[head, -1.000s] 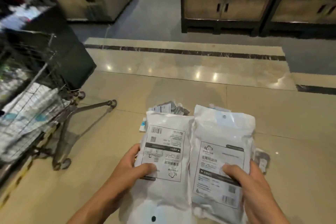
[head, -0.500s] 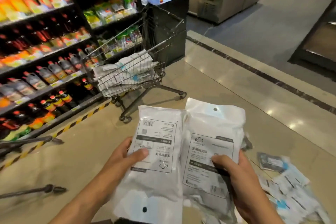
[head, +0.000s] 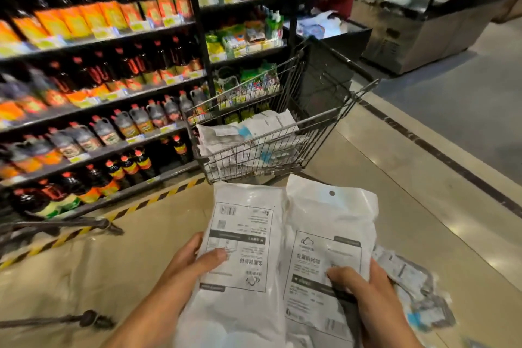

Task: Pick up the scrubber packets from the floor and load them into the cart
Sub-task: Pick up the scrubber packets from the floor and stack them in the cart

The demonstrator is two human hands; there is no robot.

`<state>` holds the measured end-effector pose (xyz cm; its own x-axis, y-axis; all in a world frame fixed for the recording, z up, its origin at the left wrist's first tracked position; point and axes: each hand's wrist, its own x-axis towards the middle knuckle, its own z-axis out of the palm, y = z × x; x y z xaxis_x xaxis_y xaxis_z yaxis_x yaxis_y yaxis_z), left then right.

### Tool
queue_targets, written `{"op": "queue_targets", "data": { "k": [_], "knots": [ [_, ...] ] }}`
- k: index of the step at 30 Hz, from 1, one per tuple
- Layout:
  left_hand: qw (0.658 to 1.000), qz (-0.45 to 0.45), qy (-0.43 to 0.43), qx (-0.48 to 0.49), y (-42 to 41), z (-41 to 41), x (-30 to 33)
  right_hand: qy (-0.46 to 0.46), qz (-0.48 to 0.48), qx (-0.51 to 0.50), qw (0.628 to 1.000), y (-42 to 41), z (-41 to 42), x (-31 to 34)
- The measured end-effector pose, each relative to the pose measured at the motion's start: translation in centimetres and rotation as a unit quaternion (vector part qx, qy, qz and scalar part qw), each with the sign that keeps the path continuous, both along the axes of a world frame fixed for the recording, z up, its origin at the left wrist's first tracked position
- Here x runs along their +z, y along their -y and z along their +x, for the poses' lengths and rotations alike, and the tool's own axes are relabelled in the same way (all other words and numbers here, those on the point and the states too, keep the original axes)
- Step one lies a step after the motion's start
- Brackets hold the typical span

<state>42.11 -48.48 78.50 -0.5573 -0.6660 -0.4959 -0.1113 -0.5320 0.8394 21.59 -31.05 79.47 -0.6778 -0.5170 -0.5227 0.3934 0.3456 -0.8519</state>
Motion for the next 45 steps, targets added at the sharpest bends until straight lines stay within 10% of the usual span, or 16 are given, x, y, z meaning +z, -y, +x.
{"op": "queue_targets", "data": {
  "k": [25, 45],
  "knots": [
    [0.989, 0.045, 0.048, 0.133, 27.9, -13.8, 1.3, 0.056, -0.017, 0.121, 0.991, 33.4, -16.9, -0.1],
    [0.981, 0.068, 0.114, -0.145, 61.2, -28.2, -5.6, 0.115, 0.024, -0.201, 0.973, 53.9, -19.6, -6.1]
  ]
}}
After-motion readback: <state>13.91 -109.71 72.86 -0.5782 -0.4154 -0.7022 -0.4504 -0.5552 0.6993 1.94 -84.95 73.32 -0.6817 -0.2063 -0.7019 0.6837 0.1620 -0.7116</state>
